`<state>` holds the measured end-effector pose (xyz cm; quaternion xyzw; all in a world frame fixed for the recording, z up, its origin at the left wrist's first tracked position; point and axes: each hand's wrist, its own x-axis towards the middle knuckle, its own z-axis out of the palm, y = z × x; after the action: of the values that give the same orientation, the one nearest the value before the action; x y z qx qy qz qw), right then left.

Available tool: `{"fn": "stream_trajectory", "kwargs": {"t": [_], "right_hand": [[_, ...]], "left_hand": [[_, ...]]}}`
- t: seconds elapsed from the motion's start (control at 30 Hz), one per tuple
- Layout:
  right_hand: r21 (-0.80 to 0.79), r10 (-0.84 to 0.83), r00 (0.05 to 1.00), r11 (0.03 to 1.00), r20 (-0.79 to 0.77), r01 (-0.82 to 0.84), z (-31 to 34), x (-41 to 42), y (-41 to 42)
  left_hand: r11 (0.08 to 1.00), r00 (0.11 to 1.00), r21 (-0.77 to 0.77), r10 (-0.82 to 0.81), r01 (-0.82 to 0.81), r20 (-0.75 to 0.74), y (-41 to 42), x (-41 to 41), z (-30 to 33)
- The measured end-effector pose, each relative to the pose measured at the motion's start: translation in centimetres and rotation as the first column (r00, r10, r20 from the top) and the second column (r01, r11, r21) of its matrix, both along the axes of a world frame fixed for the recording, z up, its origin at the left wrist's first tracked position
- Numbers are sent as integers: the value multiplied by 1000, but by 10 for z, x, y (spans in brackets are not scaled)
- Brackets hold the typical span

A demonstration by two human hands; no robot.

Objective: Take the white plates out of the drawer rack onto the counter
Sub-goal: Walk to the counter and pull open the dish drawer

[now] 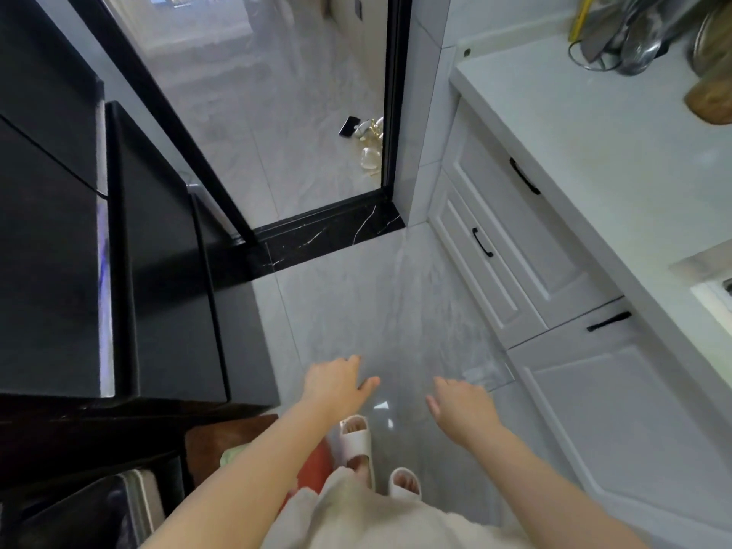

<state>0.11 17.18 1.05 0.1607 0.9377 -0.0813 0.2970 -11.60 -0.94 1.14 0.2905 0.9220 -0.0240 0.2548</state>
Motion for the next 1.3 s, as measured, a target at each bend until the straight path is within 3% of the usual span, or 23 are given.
{"fn": "stream_trajectory", "kwargs": {"t": [0.27,0.5,0.67,1.0,1.3], "right_hand": [[56,41,998,998,-57,-37,7,-60,-6],[62,99,993,994,-68,-94,12,-113,7],[37,145,987,989,-61,-143,15,-160,34],[17,239,959,971,-151,-239,5,-248,80],[22,243,957,970,-160,-243,-1,-316,77]], "left_hand": [[1000,1000,-20,-20,20,0,-12,-46,-7],[997,998,-58,56,-53,41,-8,-81,-4],[975,971,-47,220,-217,96,13,-111,-4],[941,937,-41,338,-336,89,64,-180,2],[929,927,-51,370,-367,60,56,-250,9]]}}
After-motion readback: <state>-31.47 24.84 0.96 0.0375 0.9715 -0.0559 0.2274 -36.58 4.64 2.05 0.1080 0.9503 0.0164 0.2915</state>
